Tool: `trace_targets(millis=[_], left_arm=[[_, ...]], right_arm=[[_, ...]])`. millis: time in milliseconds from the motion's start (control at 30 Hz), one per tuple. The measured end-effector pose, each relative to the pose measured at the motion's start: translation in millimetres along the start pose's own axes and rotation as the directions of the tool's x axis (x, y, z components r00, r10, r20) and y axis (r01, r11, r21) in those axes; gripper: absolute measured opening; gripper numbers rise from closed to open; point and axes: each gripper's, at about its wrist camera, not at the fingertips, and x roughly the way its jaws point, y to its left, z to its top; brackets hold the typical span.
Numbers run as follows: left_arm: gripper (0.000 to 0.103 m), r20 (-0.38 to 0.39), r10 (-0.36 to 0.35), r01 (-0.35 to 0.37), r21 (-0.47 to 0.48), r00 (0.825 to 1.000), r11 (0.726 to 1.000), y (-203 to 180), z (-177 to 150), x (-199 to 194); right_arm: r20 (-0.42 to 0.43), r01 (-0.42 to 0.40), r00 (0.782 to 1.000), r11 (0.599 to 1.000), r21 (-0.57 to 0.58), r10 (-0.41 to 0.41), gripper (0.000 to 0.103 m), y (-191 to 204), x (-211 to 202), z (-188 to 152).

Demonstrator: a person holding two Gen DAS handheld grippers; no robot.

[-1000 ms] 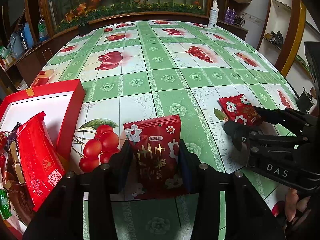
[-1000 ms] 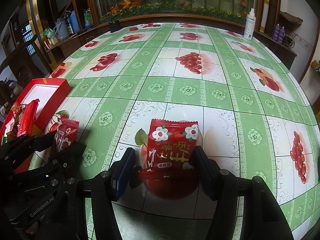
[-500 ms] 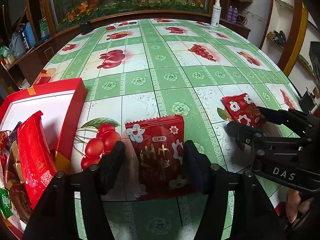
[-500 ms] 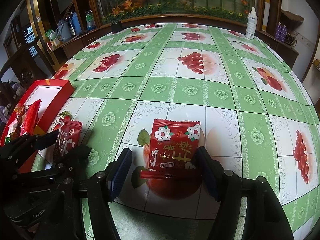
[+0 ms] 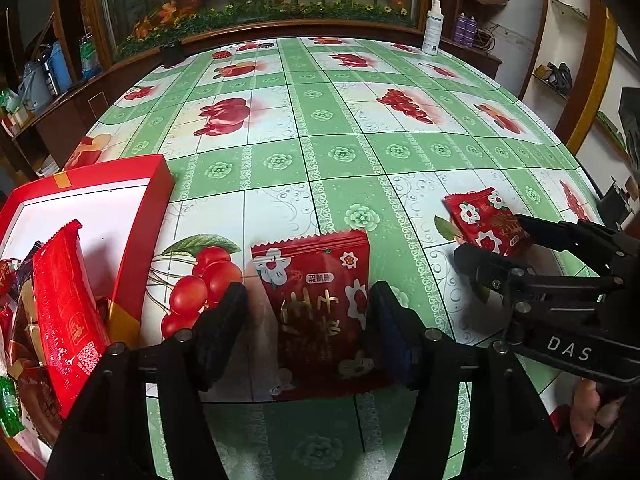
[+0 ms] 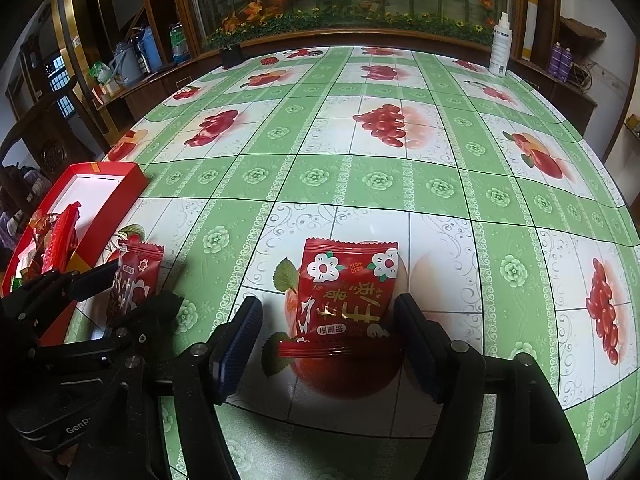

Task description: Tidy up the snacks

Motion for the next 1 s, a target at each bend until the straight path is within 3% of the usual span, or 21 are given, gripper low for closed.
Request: trace_targets(millis=[1000], left_arm=[[0.068,-0.002,0.0,0.0,-0.001,1.0,1.0,-0.9,0.4,0.1]], right_arm=[[-0.002,0.009,1.0,1.0,0.001,-0.009,0.074,-0.3,1.1,0.9]])
